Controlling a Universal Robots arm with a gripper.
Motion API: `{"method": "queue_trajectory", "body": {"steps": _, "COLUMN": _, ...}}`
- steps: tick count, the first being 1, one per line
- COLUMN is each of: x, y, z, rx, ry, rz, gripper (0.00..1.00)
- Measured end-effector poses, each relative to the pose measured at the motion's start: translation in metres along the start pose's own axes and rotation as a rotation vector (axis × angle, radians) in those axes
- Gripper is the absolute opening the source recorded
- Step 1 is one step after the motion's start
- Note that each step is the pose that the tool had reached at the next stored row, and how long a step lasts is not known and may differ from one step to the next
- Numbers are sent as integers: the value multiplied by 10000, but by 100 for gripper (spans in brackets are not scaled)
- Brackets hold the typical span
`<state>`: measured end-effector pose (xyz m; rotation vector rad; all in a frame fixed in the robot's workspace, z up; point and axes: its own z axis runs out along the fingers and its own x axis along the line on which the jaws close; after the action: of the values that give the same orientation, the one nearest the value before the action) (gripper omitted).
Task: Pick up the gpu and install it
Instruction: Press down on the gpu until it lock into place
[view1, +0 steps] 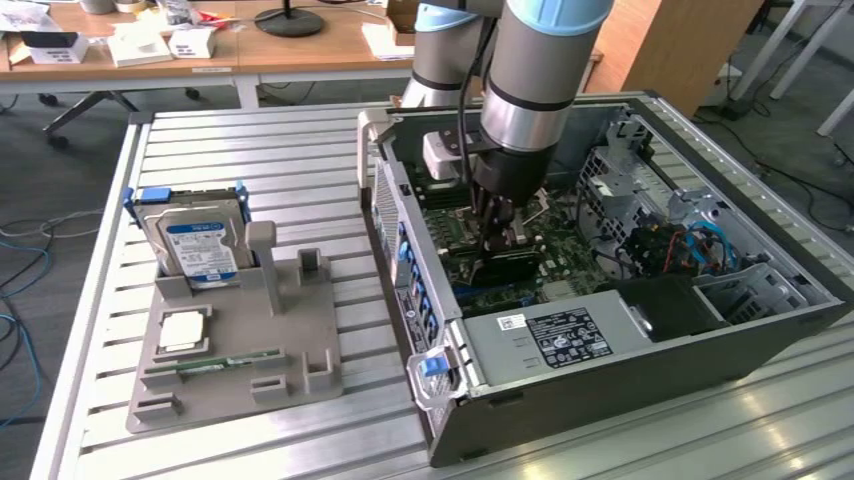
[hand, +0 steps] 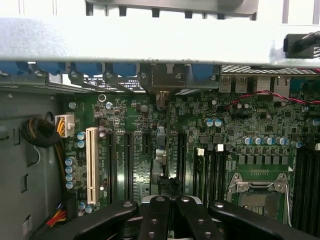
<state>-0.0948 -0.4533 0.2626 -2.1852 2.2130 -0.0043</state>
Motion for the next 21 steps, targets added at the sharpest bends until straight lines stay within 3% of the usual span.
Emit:
{"method": "queue_trajectory", "body": {"steps": 17, "x": 0, "y": 7, "z": 24, "rx": 1, "ry": -19, "rz": 2, "gripper": 11}}
{"method": "queue_trajectory", "body": {"steps": 21, "x": -4, "y": 5, "z": -9, "rx": 16, "ry": -44, "rz": 3, "gripper": 11}}
